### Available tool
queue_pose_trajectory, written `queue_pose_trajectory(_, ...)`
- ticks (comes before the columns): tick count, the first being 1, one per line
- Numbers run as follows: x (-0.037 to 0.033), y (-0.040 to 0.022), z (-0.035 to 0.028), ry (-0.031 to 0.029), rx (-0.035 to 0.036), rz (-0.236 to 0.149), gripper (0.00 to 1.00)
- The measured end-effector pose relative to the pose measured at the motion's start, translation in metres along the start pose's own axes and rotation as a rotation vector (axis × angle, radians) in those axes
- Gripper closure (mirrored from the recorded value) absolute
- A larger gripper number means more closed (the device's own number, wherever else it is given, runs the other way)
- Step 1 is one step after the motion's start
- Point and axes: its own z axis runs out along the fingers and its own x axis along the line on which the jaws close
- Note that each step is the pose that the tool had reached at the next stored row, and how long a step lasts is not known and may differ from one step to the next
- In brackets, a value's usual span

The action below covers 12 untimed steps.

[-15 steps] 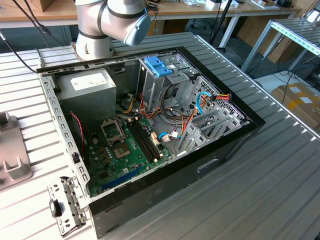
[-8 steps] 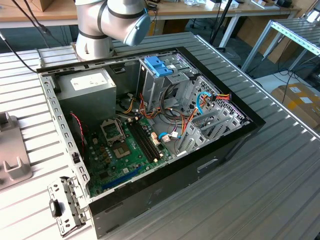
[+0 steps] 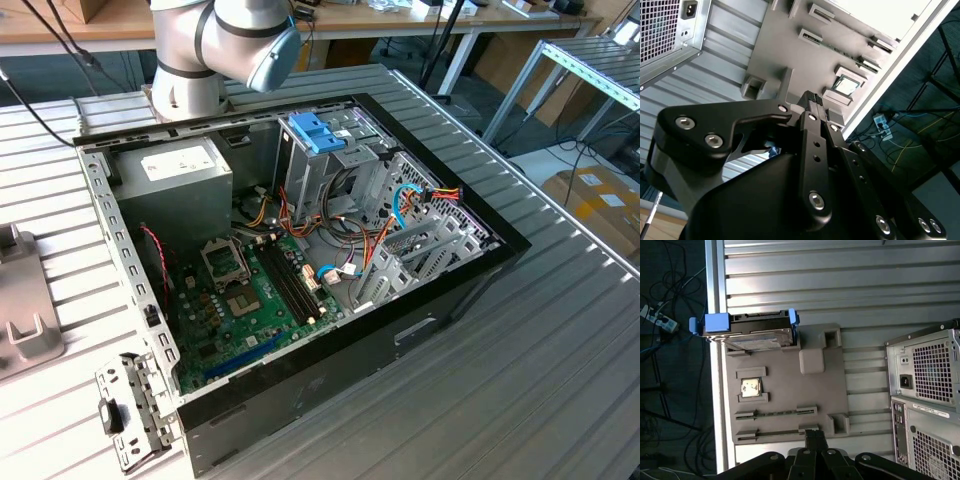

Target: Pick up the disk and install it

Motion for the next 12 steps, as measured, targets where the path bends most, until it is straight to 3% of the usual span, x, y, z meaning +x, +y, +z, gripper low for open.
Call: queue_pose_trajectory(12,0.0042,0.0008,0.0000,0.0000,0.0000,0.000,0.89)
